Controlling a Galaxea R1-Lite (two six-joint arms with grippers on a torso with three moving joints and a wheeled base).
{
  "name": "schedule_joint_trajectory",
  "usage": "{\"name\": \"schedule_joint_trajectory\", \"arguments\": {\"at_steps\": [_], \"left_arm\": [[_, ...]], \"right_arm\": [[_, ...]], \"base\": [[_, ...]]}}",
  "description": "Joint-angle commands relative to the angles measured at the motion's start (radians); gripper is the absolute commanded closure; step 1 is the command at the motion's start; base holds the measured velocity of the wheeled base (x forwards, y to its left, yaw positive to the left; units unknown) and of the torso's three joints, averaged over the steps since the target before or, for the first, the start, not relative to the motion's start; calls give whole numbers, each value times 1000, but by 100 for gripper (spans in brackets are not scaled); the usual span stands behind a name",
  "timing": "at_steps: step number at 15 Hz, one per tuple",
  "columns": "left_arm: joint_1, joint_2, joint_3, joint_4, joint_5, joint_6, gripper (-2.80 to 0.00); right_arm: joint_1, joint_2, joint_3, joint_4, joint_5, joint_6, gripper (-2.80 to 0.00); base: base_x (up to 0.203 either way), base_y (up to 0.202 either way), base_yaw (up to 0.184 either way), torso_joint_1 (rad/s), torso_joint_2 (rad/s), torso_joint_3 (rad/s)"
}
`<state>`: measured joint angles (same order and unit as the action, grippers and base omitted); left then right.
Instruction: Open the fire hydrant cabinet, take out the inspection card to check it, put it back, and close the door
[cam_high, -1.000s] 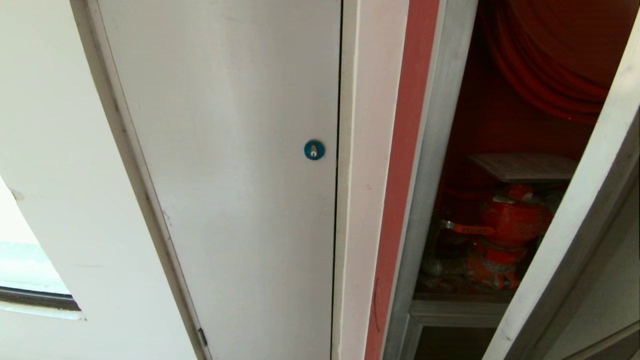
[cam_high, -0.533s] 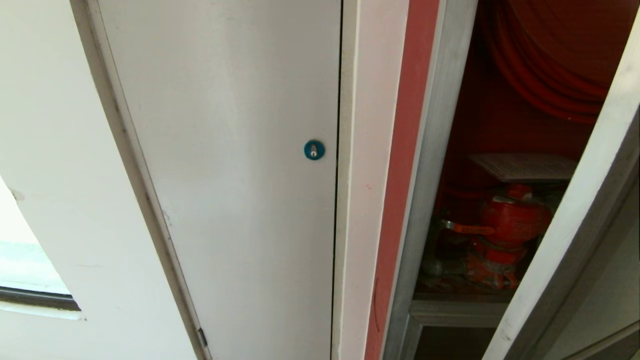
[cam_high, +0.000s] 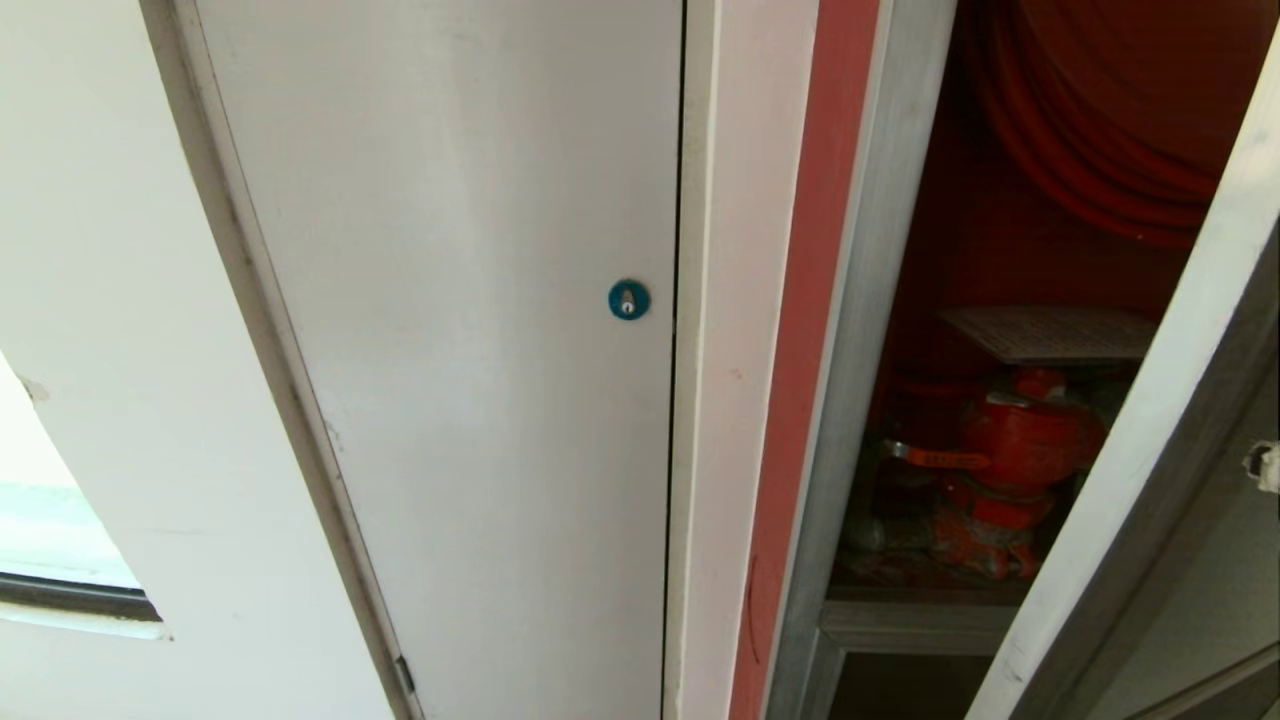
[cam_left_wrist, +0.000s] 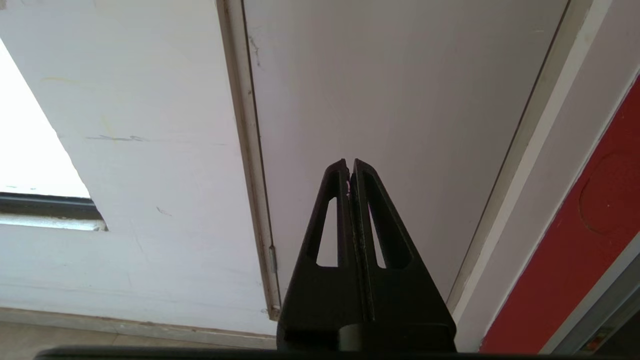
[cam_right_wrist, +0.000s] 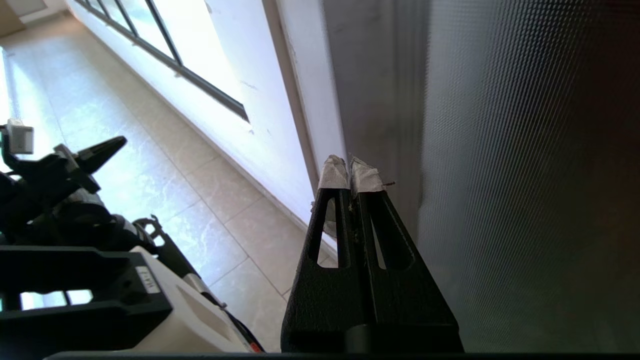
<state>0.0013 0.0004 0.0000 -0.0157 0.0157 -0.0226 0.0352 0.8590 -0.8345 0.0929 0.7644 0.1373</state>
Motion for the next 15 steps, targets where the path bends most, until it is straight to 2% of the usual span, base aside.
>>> {"name": "schedule_joint_trajectory", "arguments": {"at_steps": [1, 5, 12, 15], "left_arm": [[0, 0, 0, 0, 0, 0, 0], [0, 0, 0, 0, 1, 0, 0], [0, 0, 0, 0, 1, 0, 0], [0, 0, 0, -1, 1, 0, 0]], "right_arm": [[11, 104, -4, -36, -7, -8, 0], [12, 207, -50, -82, -58, -9, 0], [12, 450, -202, -93, -98, -8, 0], [14, 546, -215, -173, -148, -7, 0]], "base": [[0, 0, 0, 0, 0, 0], [0, 0, 0, 0, 0, 0], [0, 0, 0, 0, 0, 0], [0, 0, 0, 0, 0, 0]]}}
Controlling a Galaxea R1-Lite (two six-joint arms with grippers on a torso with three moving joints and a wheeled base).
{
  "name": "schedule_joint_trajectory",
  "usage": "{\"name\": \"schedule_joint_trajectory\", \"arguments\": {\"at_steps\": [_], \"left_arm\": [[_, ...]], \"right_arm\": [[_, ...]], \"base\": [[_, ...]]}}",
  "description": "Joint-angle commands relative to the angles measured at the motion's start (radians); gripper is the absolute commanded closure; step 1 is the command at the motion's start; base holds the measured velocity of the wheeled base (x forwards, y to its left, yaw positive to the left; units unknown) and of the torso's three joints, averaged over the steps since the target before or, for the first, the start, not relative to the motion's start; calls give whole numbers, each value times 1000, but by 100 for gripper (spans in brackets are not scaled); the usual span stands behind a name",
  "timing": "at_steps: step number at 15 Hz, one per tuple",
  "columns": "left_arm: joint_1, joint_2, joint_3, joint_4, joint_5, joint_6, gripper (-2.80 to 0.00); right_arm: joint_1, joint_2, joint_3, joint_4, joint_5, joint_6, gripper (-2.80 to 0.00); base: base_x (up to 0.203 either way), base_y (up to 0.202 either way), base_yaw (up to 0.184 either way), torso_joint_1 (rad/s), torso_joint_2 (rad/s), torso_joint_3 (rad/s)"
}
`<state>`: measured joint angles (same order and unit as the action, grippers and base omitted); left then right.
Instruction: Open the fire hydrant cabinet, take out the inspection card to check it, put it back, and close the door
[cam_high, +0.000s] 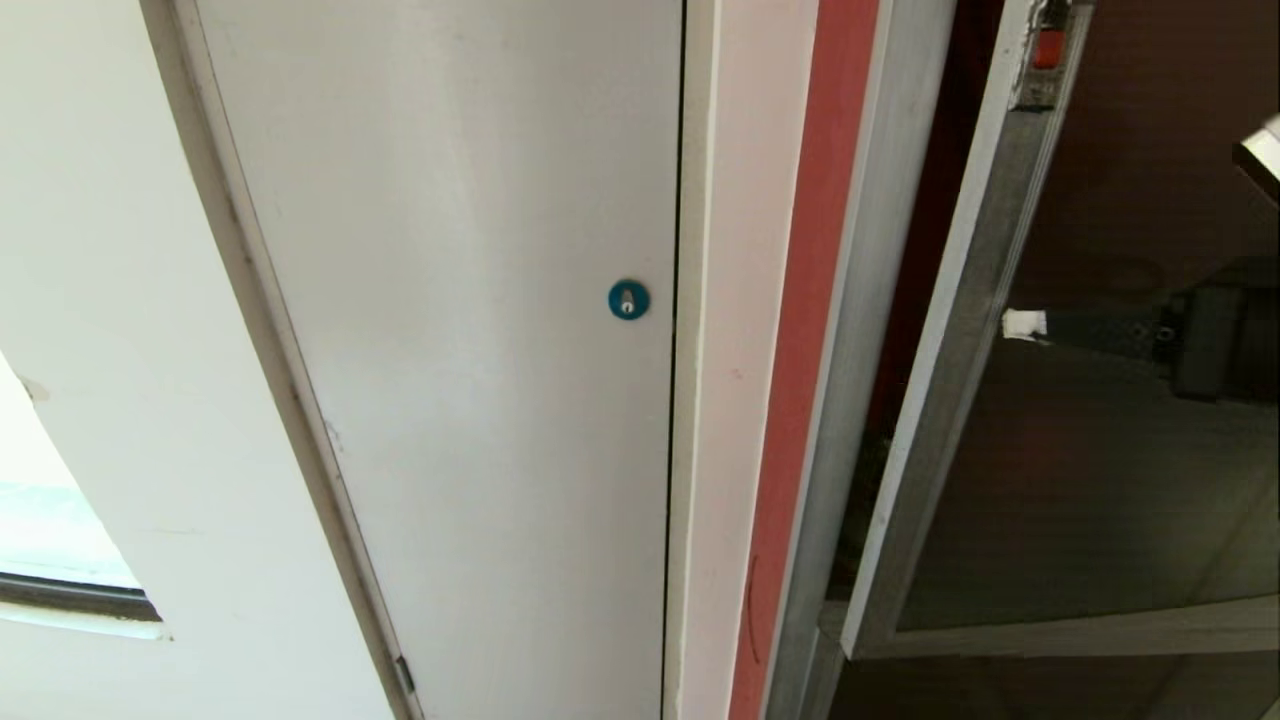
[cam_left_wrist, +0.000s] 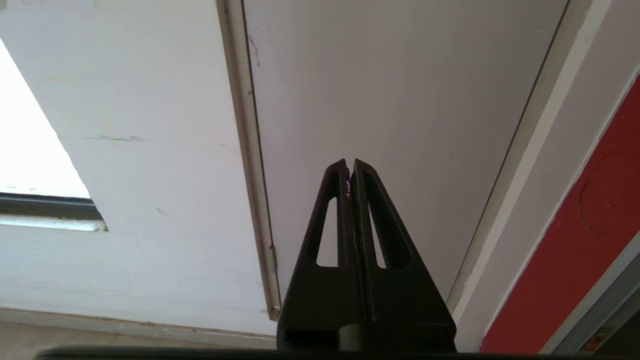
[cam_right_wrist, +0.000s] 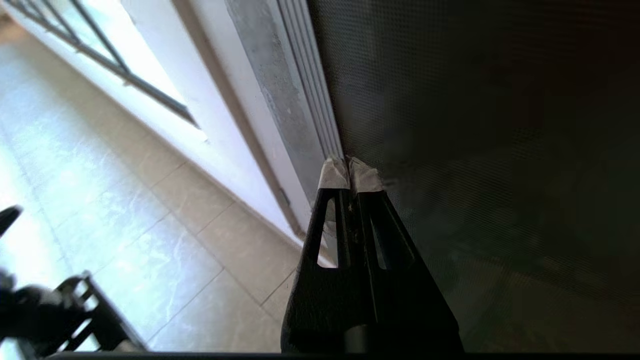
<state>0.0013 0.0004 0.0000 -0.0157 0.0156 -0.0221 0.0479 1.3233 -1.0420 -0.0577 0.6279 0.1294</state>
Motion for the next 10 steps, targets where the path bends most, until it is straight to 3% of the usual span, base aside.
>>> {"name": "schedule_joint_trajectory", "arguments": {"at_steps": [1, 8, 10], "left_arm": [[0, 0, 0, 0, 0, -1, 0], [0, 0, 0, 0, 0, -1, 0], [0, 0, 0, -1, 0, -1, 0]], "right_arm": [[1, 107, -8, -43, -22, 1, 0], [3, 195, -42, -107, -51, 3, 0], [13, 212, -44, -132, -91, 2, 0]], "base": [[0, 0, 0, 0, 0, 0], [0, 0, 0, 0, 0, 0], [0, 0, 0, 0, 0, 0]]}}
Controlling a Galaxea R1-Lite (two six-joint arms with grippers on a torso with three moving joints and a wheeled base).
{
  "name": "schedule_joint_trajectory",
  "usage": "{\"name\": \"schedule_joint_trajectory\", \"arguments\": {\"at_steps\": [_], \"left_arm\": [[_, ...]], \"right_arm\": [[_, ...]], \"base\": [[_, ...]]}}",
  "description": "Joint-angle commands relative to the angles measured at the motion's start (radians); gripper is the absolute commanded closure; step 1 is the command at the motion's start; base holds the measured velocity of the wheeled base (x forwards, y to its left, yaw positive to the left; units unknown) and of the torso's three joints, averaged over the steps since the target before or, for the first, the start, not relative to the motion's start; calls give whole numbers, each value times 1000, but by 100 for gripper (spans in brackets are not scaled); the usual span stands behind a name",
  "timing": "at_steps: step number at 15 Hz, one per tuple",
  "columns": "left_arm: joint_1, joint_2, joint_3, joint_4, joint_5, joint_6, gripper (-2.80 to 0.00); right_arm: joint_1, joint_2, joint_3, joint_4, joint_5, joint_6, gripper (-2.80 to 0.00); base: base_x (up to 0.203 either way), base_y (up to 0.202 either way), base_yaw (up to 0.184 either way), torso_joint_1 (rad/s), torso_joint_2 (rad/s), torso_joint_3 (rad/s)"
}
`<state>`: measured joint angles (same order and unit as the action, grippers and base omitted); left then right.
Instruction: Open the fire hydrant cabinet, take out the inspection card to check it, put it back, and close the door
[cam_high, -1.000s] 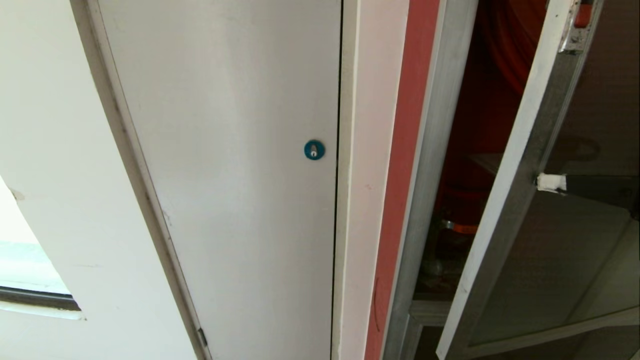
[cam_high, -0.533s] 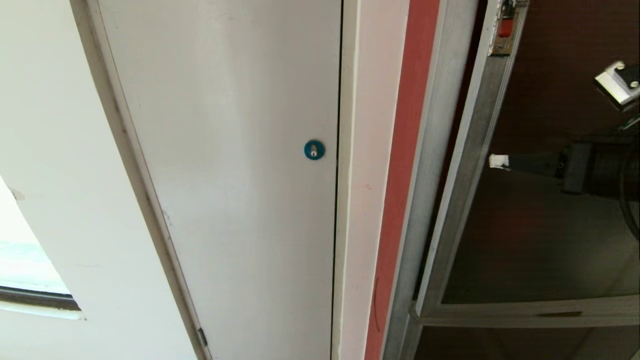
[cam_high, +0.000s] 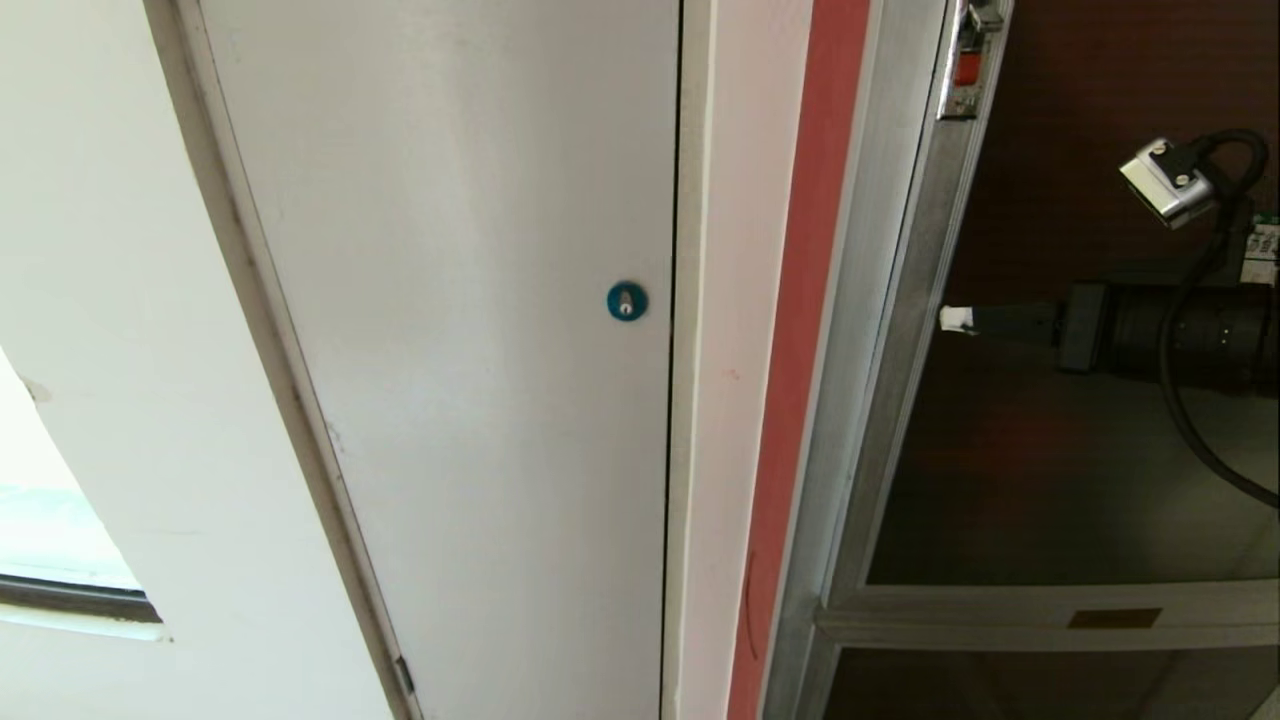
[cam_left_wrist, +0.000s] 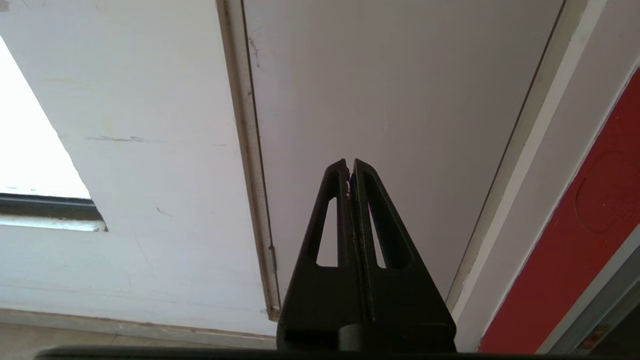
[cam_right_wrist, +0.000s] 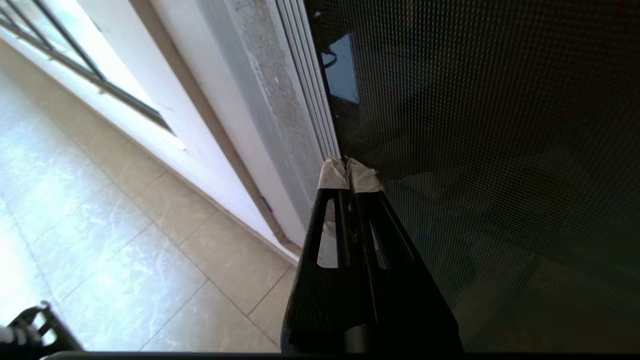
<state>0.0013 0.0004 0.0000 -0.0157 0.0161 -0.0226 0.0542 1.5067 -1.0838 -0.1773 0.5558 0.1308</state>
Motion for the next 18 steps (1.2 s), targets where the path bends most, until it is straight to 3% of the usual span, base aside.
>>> {"name": "schedule_joint_trajectory", "arguments": {"at_steps": [1, 10, 18], "left_arm": [[0, 0, 0, -1, 1, 0, 0], [0, 0, 0, 0, 1, 0, 0], [0, 0, 0, -1, 0, 0, 0]], "right_arm": [[14, 37, -4, -22, -36, 1, 0], [38, 11, -10, -30, -108, 0, 0], [134, -135, 51, -13, -115, 3, 0]], "base": [[0, 0, 0, 0, 0, 0], [0, 0, 0, 0, 0, 0], [0, 0, 0, 0, 0, 0]]}}
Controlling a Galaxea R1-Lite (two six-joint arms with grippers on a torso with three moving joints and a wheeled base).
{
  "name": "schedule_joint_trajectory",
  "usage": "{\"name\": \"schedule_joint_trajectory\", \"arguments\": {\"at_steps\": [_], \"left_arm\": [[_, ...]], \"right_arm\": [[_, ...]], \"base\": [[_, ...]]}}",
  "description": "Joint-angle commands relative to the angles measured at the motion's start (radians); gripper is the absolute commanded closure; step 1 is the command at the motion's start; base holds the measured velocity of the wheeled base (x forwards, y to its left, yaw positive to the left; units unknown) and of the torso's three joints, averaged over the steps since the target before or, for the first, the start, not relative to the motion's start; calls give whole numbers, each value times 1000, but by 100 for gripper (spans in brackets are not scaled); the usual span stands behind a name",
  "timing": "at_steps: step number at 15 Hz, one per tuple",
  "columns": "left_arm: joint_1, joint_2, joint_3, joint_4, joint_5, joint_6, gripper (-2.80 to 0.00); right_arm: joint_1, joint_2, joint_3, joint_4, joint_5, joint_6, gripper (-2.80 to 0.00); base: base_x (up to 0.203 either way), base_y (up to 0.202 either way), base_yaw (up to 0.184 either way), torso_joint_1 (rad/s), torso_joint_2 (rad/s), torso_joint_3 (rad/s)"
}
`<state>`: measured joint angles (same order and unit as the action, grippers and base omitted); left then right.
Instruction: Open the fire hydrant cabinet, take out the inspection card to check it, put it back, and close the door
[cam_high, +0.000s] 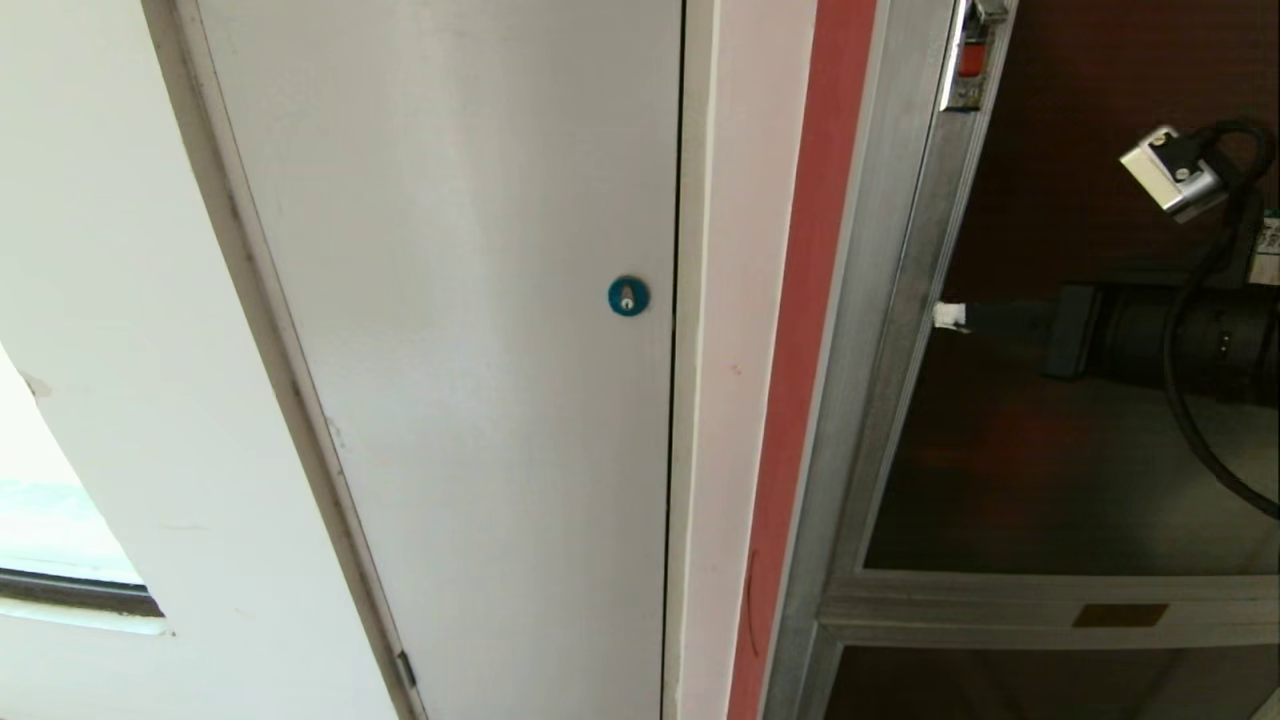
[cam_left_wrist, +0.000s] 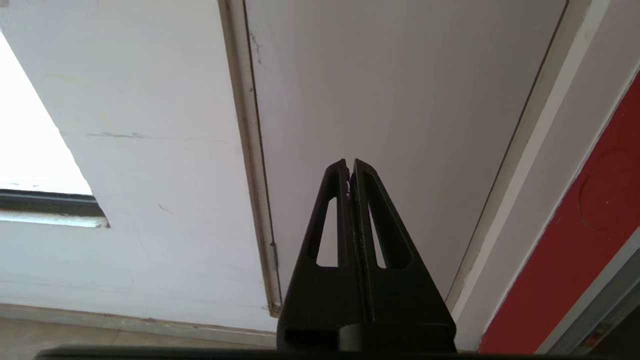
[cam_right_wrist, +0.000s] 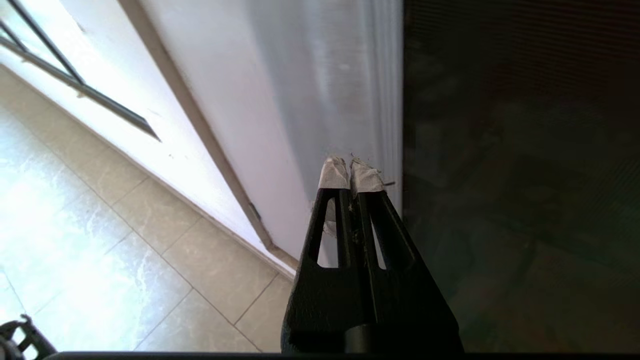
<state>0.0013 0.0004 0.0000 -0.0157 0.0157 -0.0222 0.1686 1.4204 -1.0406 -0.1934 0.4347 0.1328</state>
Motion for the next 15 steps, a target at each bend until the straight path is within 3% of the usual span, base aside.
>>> {"name": "schedule_joint_trajectory", "arguments": {"at_steps": [1, 9, 15], "left_arm": [[0, 0, 0, 0, 0, -1, 0], [0, 0, 0, 0, 1, -1, 0], [0, 0, 0, 0, 0, -1, 0]], "right_arm": [[36, -64, 5, 14, 3, 2, 0], [74, 6, -163, 24, -123, 1, 0], [74, 90, -244, 22, -163, 1, 0]], "base": [[0, 0, 0, 0, 0, 0], [0, 0, 0, 0, 0, 0], [0, 0, 0, 0, 0, 0]]}}
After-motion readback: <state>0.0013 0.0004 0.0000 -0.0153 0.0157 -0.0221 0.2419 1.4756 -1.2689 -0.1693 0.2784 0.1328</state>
